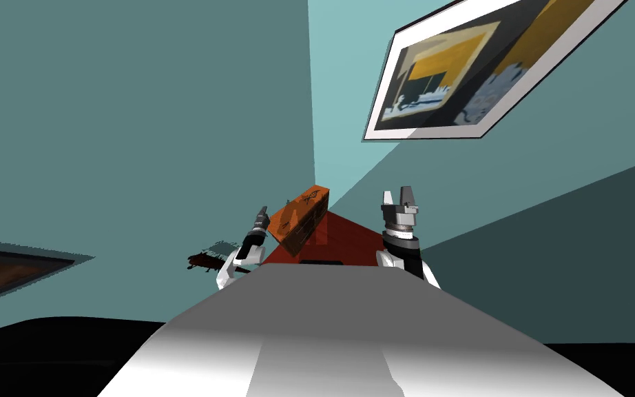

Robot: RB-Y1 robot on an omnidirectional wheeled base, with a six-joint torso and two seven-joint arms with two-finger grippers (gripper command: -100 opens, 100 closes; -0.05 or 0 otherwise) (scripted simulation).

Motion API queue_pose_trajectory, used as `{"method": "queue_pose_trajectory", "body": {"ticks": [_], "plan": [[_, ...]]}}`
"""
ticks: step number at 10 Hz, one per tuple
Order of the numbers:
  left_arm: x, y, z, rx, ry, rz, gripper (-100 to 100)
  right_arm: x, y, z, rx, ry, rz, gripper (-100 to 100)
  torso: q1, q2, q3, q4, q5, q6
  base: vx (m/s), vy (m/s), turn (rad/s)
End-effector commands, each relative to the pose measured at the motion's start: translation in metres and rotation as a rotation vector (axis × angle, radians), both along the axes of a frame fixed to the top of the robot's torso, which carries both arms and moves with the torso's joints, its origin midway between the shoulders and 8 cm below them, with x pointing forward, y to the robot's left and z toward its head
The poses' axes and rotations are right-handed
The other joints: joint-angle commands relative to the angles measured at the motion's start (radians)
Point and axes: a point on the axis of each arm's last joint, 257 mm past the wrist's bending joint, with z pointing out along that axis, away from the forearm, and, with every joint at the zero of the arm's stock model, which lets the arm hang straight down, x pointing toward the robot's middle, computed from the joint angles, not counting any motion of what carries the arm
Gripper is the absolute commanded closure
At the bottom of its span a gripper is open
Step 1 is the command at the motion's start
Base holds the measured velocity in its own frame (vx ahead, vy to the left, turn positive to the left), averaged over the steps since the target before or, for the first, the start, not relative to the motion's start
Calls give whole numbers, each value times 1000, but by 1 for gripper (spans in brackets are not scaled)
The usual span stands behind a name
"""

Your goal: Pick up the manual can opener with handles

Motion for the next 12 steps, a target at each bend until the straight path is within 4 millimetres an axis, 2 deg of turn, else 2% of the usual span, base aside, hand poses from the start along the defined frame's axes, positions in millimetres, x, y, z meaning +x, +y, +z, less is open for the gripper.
{"method": "queue_pose_trajectory", "body": {"ticks": [1, 2, 3, 4, 5, 7, 8, 9, 10, 11, 12], "plan": [[0, 15, -14, -15, 39, 22, -100, 0, 0, 0, 0, 0, 0, 0, 0, 0, 0, 0, 0, 0, 57, -108, 6], [-3, 32, -32, -38, 89, 58, -100, 0, 0, 0, 0, 0, 0, 0, 2, 1, 1, 0, 0, 0, 58, -106, -14], [-5, 34, -37, -40, 100, 62, -100, 0, 0, 0, 0, 0, 0, 0, 3, 1, 1, 0, 1, 0, 71, -94, 0], [-10, 51, -54, -64, 146, 99, -100, 0, 0, 0, 0, 0, 0, 0, 4, 1, 1, 0, 1, 0, 98, -109, -4], [-12, 53, -61, -67, 160, 105, -100, 0, 0, 0, 0, 0, 0, 0, 3, 0, 0, 0, 1, 0, 101, -84, 6], [-31, 89, -100, -120, 258, 187, -100, 0, 0, 0, 0, 0, 0, 0, 4, -2, -1, 0, 1, 0, 140, -140, -4], [-34, 91, -109, -126, 281, 195, -100, 0, 0, 0, 0, 0, 0, 0, -1, -4, -2, -1, 0, 0, 135, -138, 25], [-47, 108, -128, -156, 332, 240, -100, 0, 0, 0, 0, 0, 0, 0, 1, -4, -2, -1, 0, 0, 142, -104, 2], [-49, 109, -132, -157, 339, 243, -100, 0, 0, 0, 0, 0, 0, 0, 3, -4, -2, -1, 0, 0, 116, -73, 7], [-65, 126, -153, -189, 393, 290, -100, 0, 0, 0, 0, 0, 0, 0, 5, -3, -2, -1, 1, 0, 143, -72, 1], [-66, 126, -154, -190, 395, 291, -100, 0, 0, 0, 0, 0, 0, 0, 5, -3, -2, -1, 1, 0, 118, -71, 16]]}}
